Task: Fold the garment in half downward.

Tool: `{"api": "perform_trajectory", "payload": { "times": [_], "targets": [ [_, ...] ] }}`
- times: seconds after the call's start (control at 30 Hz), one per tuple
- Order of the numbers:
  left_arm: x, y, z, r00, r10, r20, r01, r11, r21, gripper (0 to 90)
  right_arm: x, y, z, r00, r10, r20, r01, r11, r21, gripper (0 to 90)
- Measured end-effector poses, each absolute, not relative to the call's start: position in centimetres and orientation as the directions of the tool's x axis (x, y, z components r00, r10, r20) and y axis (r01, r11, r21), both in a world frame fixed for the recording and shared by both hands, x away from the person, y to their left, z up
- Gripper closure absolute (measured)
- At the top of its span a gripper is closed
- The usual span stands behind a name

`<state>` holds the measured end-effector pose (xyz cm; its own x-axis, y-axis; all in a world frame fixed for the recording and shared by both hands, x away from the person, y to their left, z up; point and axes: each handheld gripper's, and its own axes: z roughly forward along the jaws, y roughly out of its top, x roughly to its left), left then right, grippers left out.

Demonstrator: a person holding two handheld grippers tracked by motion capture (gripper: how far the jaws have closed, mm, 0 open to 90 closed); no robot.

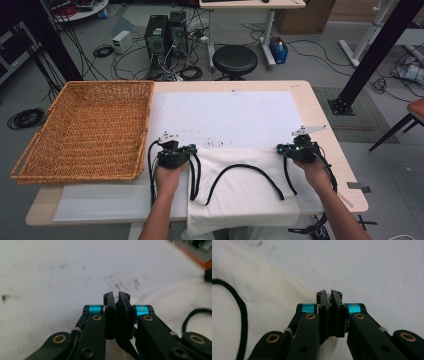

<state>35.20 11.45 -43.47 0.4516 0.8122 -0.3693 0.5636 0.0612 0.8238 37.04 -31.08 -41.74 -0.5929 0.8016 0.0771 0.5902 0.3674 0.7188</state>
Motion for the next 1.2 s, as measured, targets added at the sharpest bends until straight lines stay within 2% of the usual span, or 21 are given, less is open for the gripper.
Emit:
{"api": "perform_trajectory", "payload": {
  "times": [0.27,0.37,0.47,0.73,0.87,1.1,1.2],
  "targets": [
    [39.2,12.2,-40.9,0.412,0.824,-0.39,0.475,0.171,0.863,84.1,40.8,-30.2,-39.3,-0.559,0.829,0.03,0.519,0.321,0.792,86.5],
    [39.8,12.4,-41.1,0.396,0.822,-0.409,0.461,0.208,0.863,84.0,42.2,-30.0,-39.1,-0.538,0.842,0.043,0.506,0.282,0.815,86.3],
    [39.3,12.2,-41.4,0.415,0.816,-0.402,0.456,0.196,0.868,83.9,42.3,-29.8,-39.5,-0.537,0.841,0.065,0.517,0.266,0.814,86.2],
    [34.9,12.1,-41.5,0.46,0.802,-0.382,0.395,0.201,0.897,83.9,38.8,-30.4,-39.4,-0.569,0.818,0.083,0.486,0.253,0.836,86.1],
    [32.1,12.1,-41.7,0.485,0.792,-0.372,0.373,0.197,0.906,83.9,35.6,-31.1,-39.7,-0.587,0.803,0.099,0.473,0.241,0.848,86.0],
    [26.4,12.1,-43.5,0.513,0.76,-0.399,0.378,0.217,0.9,83.8,30.9,-32.4,-41.6,-0.602,0.782,0.163,0.493,0.204,0.846,85.9],
    [24.6,12.0,-44.6,0.517,0.756,-0.401,0.392,0.208,0.896,83.8,29.1,-32.5,-42.6,-0.613,0.775,0.156,0.498,0.226,0.837,85.8]
  ]
}}
